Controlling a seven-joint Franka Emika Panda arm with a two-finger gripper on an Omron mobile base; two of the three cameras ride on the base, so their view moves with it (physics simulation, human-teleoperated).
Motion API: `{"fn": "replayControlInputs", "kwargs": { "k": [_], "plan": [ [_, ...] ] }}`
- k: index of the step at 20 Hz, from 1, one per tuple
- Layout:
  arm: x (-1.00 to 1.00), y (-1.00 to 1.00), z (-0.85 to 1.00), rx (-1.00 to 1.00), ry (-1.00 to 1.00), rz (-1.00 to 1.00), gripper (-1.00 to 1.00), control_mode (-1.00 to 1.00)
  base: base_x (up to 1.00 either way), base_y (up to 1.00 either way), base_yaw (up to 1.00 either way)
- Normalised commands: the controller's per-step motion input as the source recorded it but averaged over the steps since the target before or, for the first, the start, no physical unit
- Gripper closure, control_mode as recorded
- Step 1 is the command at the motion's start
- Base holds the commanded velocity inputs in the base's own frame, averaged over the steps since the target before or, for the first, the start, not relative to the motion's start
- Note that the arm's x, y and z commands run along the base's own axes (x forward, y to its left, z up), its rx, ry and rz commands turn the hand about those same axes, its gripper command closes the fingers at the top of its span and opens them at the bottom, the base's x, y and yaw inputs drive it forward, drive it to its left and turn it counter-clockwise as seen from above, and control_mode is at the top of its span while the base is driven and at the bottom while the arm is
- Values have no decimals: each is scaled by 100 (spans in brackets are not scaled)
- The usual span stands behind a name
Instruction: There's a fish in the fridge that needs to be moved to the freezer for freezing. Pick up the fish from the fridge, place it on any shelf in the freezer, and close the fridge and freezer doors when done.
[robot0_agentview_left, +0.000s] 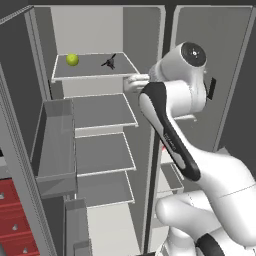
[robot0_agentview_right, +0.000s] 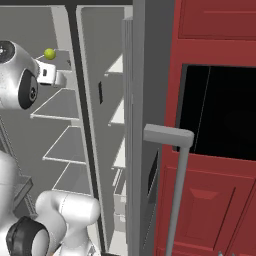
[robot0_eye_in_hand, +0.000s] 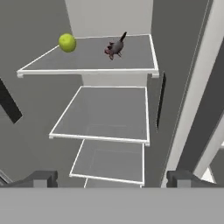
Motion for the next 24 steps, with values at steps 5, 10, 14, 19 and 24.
{"fn": "replayControlInputs", "kwargs": {
  "k": [5,10,14,19,24],
  "plan": [
    [19,3,29,-3,-11,0,-100,-100,0,0,0],
    [31,5,16,-1,-25,0,-100,-100,0,0,0],
    [39,9,2,-1,-17,0,-100,-100,0,0,0],
    [55,15,5,0,2,-7,-100,-100,0,0,0],
    [40,17,14,0,15,-7,-100,-100,0,0,0]
  ]
}}
